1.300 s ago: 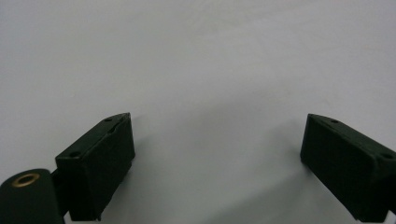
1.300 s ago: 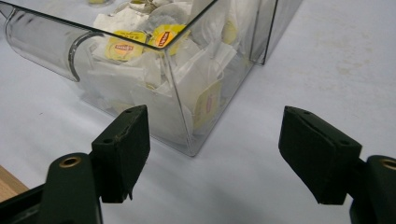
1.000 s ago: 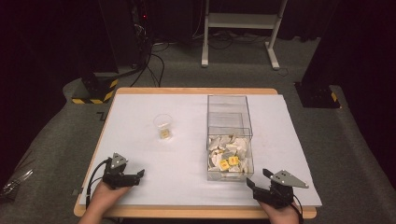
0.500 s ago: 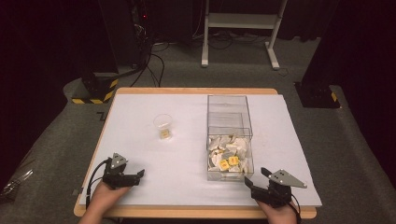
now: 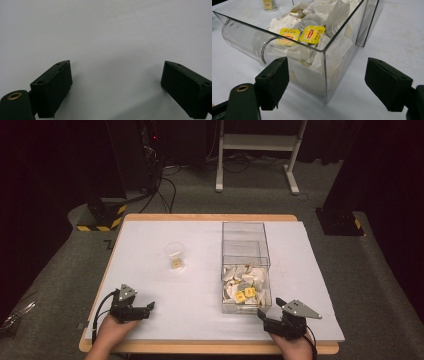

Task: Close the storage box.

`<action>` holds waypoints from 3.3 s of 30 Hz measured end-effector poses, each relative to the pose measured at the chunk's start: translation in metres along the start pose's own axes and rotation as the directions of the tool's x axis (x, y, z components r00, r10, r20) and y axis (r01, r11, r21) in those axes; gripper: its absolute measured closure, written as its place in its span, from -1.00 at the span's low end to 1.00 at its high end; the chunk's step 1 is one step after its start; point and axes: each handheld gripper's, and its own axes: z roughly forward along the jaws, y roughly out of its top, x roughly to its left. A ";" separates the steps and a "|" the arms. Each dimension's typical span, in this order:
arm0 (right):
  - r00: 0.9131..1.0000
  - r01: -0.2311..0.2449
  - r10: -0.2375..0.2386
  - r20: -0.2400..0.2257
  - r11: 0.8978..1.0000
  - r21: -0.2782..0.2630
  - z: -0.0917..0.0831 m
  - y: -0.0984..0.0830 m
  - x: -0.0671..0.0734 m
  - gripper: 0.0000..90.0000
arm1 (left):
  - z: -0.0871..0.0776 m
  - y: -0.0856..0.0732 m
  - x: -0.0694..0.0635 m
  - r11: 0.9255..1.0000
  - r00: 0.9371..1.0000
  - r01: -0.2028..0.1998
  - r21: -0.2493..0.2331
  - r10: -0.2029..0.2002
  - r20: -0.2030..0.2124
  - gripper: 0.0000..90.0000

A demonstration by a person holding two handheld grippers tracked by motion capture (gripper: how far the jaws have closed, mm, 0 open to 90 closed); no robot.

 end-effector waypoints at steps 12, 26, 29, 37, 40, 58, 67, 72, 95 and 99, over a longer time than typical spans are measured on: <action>1.000 0.009 -0.009 0.003 1.000 -0.012 0.003 0.003 0.002 -0.65 | 0.000 0.000 0.000 1.000 1.000 0.000 -0.001 0.000 -0.001 -0.77; 0.999 0.013 -0.012 0.045 1.000 -0.015 0.007 0.005 0.001 -0.69 | 0.000 0.000 0.000 1.000 1.000 0.000 -0.001 0.000 -0.001 -0.77; 0.998 0.016 -0.015 0.054 1.000 -0.017 0.007 0.005 0.000 -0.69 | 0.000 0.000 0.000 1.000 1.000 0.000 -0.002 0.000 0.000 -0.77; 0.997 0.001 0.001 0.071 1.000 -0.026 0.010 0.006 -0.003 -0.68 | 0.000 -0.001 0.000 1.000 1.000 0.003 -0.004 -0.003 0.001 -0.77; 0.997 -0.003 0.005 0.075 1.000 -0.027 0.011 0.006 -0.004 -0.68 | 0.000 -0.001 0.000 1.000 1.000 0.003 -0.004 -0.003 0.000 -0.77; 0.994 -0.024 0.029 0.103 0.999 -0.045 0.022 0.013 -0.011 -0.68 | 0.000 -0.001 0.000 1.000 1.000 0.004 -0.004 -0.004 -0.001 -0.77; 0.993 -0.028 0.034 0.115 0.998 -0.059 0.029 0.017 -0.014 -0.68 | 0.000 -0.001 0.000 1.000 1.000 0.003 -0.004 -0.003 -0.002 -0.77; 0.992 -0.033 0.040 0.117 0.997 -0.067 0.033 0.020 -0.016 -0.68 | 0.000 -0.001 0.000 1.000 1.000 0.005 -0.004 -0.005 0.000 -0.77; 0.986 -0.059 0.072 0.149 0.994 -0.088 0.054 0.035 -0.026 -0.68 | -0.001 -0.001 0.000 1.000 1.000 0.006 -0.004 -0.006 -0.002 -0.77; 0.985 -0.056 0.069 0.155 0.995 -0.088 0.058 0.039 -0.029 -0.68 | -0.001 -0.001 0.000 1.000 1.000 0.008 -0.004 -0.008 0.001 -0.76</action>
